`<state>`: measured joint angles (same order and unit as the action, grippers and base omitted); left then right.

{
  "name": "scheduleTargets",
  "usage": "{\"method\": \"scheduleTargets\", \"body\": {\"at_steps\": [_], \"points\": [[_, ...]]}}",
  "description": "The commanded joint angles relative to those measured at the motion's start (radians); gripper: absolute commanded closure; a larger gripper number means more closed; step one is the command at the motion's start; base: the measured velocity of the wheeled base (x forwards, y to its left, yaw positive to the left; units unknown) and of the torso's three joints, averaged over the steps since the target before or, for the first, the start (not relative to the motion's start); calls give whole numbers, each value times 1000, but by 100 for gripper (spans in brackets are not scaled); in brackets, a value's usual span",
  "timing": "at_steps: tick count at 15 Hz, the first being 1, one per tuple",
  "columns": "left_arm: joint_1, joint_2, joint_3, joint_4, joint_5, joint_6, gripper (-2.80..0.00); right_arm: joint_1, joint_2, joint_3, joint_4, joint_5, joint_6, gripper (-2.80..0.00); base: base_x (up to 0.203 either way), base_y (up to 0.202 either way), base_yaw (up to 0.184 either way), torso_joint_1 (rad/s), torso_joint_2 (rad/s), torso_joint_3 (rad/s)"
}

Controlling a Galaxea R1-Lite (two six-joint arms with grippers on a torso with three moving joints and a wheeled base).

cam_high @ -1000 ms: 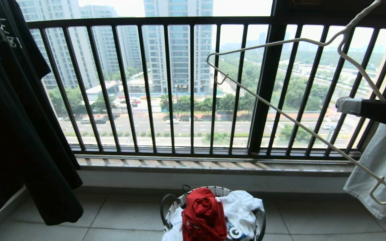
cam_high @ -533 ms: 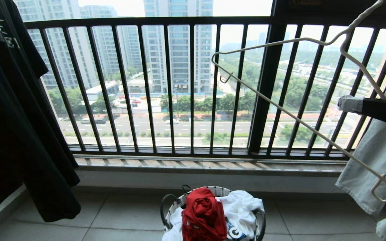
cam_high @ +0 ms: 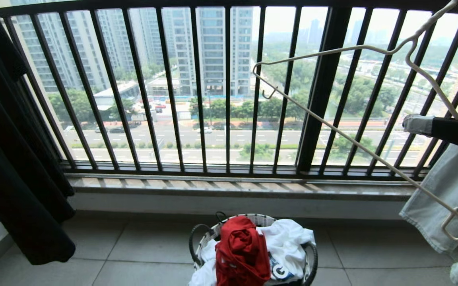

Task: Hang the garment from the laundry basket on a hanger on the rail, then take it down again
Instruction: Pick up clothes from the basket

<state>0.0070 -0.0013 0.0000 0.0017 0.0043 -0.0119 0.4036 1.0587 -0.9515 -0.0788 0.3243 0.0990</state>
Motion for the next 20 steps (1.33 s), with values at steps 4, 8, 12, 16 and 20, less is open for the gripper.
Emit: {"method": "scheduleTargets", "body": {"at_steps": [4, 8, 12, 16, 20], "points": [[1, 1, 2, 0, 0, 0, 0, 1, -24, 0, -1, 2, 1, 0, 0, 0, 0, 4, 4, -189], [0, 1, 0, 0, 0, 0, 0, 1, -28, -1, -1, 2, 1, 0, 0, 0, 0, 4, 3, -199], [1, 1, 0, 0, 2, 0, 0, 1, -22, 5, -1, 6, 1, 0, 0, 0, 0, 1, 3, -199], [-1, 1, 0, 0, 0, 1, 0, 1, 0, 8, -1, 16, 1, 0, 0, 0, 0, 4, 3, -193], [0, 1, 0, 0, 2, 1, 0, 2, 14, 11, -1, 16, 2, 0, 0, 0, 0, 6, 5, -201]]}}
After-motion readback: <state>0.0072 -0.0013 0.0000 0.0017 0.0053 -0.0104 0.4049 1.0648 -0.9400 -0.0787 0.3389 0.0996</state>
